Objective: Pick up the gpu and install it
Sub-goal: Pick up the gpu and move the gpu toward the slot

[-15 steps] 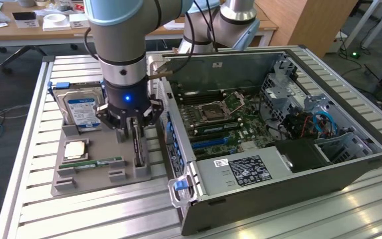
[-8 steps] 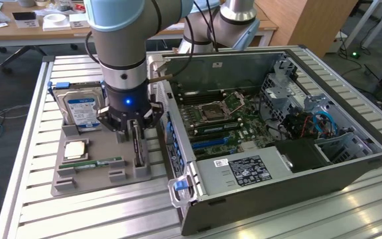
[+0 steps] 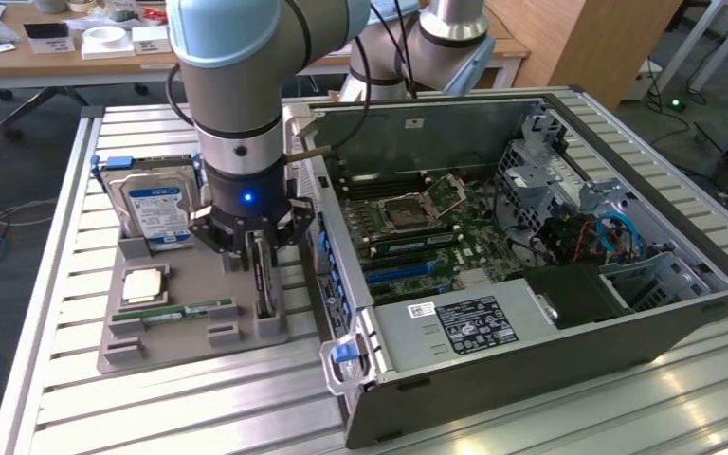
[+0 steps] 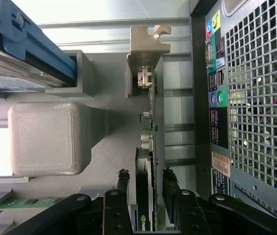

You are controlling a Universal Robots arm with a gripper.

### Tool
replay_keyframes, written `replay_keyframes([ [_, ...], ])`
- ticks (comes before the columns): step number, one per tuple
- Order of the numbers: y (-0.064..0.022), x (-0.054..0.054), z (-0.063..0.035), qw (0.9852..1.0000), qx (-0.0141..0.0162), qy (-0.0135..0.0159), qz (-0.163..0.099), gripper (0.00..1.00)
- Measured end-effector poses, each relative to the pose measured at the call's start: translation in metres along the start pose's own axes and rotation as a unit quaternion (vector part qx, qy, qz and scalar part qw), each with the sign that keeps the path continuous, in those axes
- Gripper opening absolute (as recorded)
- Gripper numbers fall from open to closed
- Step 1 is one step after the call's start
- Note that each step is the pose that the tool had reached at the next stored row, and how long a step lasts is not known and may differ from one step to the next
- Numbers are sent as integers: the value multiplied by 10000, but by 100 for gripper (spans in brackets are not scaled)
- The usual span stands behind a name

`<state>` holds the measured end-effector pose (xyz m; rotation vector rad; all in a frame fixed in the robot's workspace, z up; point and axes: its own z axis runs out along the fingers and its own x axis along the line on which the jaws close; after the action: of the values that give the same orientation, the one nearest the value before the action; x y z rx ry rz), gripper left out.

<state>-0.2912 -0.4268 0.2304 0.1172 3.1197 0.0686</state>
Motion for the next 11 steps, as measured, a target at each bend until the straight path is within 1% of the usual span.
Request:
replay_keyframes([
  [4, -2, -1, 25, 10000, 1, 1, -1, 42],
  [11, -1, -1, 26, 10000, 0, 0, -1, 42],
])
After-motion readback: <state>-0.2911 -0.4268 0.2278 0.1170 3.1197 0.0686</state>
